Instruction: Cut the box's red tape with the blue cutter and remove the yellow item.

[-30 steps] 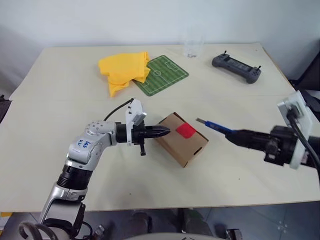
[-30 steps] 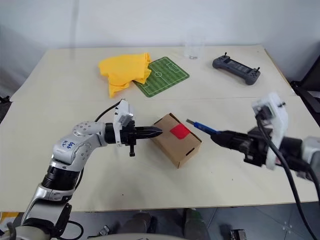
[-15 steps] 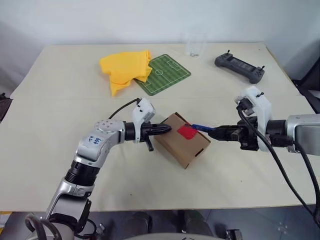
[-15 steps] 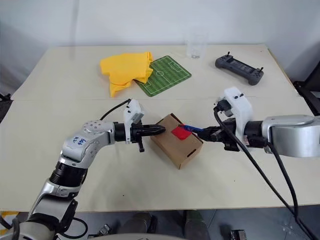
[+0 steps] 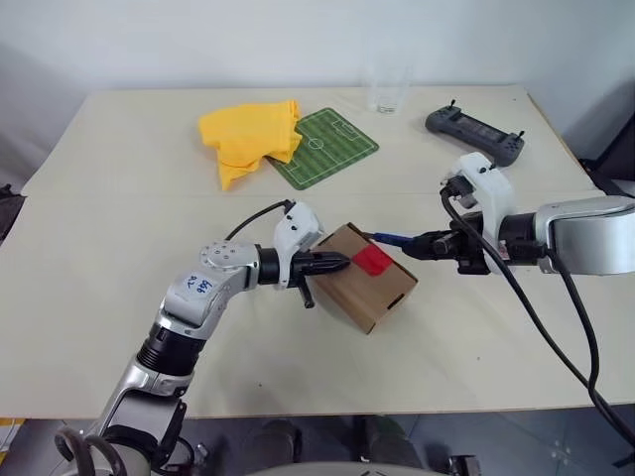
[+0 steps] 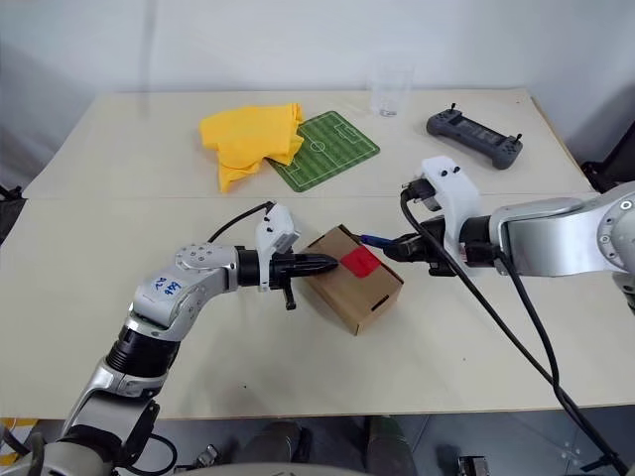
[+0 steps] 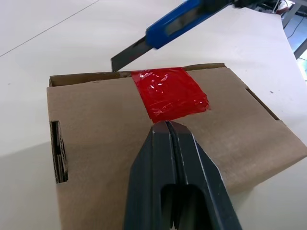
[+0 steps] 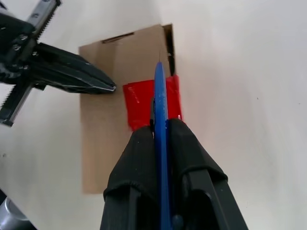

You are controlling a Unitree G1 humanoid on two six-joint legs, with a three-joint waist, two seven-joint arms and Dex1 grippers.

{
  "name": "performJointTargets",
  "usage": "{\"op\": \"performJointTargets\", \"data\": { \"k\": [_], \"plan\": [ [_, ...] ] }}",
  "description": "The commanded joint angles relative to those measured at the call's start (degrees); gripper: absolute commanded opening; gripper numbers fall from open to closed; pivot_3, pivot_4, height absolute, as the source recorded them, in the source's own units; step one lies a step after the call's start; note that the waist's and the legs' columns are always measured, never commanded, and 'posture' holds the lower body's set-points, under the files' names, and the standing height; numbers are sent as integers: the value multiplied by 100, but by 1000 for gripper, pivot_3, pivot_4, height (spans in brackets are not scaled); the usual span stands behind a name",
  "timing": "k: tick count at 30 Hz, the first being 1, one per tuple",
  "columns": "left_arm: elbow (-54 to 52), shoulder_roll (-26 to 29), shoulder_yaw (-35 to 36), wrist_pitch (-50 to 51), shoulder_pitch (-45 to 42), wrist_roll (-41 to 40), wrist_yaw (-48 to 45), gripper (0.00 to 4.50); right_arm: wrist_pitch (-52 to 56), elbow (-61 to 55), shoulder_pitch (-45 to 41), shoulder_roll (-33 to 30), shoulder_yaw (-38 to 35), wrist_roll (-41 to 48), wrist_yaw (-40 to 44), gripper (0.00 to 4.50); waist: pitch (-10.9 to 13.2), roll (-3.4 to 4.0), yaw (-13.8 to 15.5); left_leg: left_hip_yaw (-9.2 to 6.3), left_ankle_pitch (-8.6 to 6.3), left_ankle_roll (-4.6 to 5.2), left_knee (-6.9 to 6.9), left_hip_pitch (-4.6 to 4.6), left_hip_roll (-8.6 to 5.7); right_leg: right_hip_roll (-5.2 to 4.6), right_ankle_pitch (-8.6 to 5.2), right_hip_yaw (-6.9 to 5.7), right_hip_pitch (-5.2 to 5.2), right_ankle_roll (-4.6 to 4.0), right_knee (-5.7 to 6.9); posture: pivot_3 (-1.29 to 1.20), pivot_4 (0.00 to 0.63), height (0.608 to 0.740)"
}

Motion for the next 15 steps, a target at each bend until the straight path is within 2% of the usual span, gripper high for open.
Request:
{"op": "performJointTargets", "data": {
  "k": [1, 15],
  "plan": [
    [-11, -28, -145, 2, 98, 108, 16, 0, 36, 54, -52, 134, -123, -153, -3, 98, 0, 0, -1, 0, 0, 0, 0, 0, 0, 0, 0, 0, 0, 0, 2, 0, 150, 740],
    [-100, -23, -139, -33, 241, 143, 49, 0, 429, 304, 66, 621, -448, -1174, 492, 98, -1, 2, -19, 3, 1, 0, 3, 8, -1, 1, 0, -1, 3, 0, 10, 0, 150, 740]
  ]
}}
